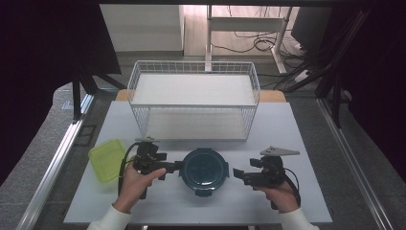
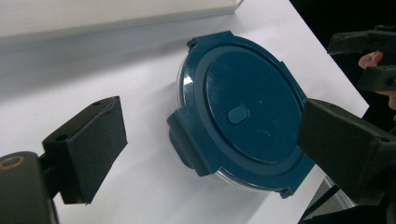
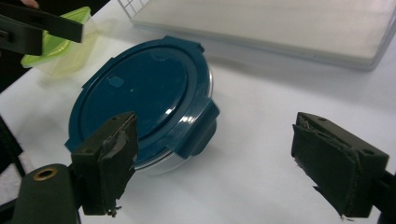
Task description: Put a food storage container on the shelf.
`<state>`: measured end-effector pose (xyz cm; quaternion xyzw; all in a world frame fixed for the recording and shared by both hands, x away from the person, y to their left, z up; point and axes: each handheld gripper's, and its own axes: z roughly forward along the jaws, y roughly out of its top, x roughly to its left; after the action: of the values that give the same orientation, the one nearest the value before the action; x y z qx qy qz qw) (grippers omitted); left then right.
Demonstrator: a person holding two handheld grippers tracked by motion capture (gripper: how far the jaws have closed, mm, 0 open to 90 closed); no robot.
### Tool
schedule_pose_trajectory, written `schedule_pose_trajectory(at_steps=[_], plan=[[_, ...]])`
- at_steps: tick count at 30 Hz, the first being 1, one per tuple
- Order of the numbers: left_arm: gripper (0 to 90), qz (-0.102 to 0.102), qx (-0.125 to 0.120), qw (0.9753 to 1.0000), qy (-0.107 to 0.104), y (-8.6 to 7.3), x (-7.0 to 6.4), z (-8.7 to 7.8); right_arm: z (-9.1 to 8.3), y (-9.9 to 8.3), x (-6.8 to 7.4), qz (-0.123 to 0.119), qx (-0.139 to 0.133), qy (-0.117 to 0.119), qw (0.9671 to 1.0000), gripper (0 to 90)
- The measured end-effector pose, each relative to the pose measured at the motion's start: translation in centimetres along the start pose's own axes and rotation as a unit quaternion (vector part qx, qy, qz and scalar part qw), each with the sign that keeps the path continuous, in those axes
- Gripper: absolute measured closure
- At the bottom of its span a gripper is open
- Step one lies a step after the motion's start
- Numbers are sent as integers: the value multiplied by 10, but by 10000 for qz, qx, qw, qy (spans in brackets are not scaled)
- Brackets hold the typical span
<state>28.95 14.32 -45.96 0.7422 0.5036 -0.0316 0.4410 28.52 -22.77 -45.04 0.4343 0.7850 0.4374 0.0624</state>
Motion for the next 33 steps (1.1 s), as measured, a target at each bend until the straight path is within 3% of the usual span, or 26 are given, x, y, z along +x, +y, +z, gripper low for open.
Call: schedule_pose_trajectory(at_steps=[1, 8, 10, 14, 21, 26, 28, 33], plan=[[71, -28, 31, 10000, -55, -1, 0, 4, 2, -3, -1, 153, 35, 137, 9998, 145], [58, -200, 130, 9996, -169, -3, 1, 12, 17, -2, 1, 332, 208, 315, 9987, 125], [56, -260, 274, 9989, -286, -4, 2, 24, 25, -1, 2, 434, 268, 390, 9979, 118], [57, -332, 371, 9982, -320, -7, 3, 32, 38, 2, 4, 613, 328, 544, 9961, 97], [61, -570, 202, 9972, -440, -6, 11, 32, 53, 1, 4, 827, 482, 635, 9934, 78], [65, -652, 261, 9962, -518, -8, 16, 40, 65, 0, 5, 953, 591, 671, 9914, 64], [69, -575, 352, 9965, -498, -8, 18, 43, 68, -1, 4, 1031, 635, 665, 9904, 62], [69, -764, 484, 9942, -578, -13, 20, 54, 76, -6, 2, 1239, 731, 772, 9866, 59]])
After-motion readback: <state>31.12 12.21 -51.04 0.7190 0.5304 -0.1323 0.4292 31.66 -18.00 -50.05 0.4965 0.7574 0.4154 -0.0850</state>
